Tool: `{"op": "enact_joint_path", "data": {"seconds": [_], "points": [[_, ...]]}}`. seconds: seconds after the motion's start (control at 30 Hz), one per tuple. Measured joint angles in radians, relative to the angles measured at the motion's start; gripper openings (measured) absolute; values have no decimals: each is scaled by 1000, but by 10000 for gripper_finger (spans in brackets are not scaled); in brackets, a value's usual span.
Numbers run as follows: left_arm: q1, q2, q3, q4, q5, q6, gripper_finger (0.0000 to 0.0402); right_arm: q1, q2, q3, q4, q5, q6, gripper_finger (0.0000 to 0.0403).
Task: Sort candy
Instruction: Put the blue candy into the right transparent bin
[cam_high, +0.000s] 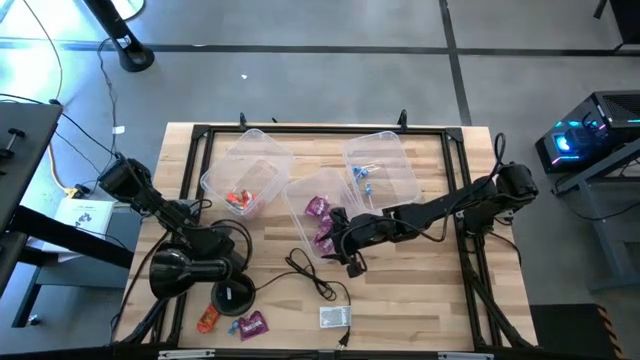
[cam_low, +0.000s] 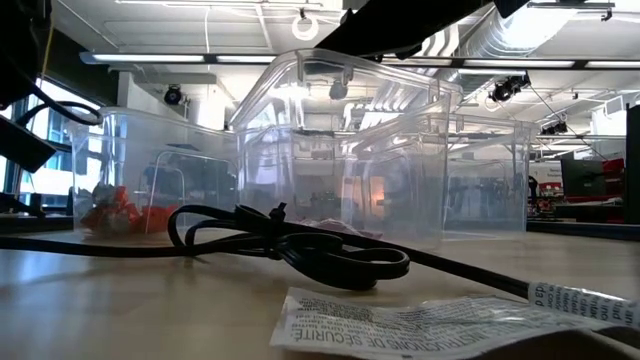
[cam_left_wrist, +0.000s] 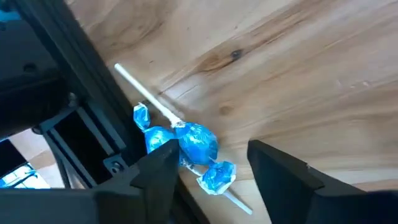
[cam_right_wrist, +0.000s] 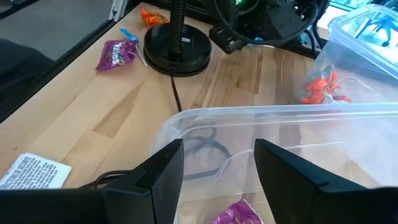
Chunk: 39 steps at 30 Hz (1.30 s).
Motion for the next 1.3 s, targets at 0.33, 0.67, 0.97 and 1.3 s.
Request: {"op": "enact_joint_path", "data": {"seconds": [0.33,0.67,0.97,1.3], "points": [[0,3,42,26,-27,70,76,0,0,0,-4,-3,8,193],[-6,1,184,-143,-186,120,59,0,0,0,1,-4,-1,193],[-6,0,387,-454,-357,110,59,1,-22,0,26,18,-32,193],[10,-26,529,-517,-515,155,58,1,-132,0,23,120,-89,193]]}}
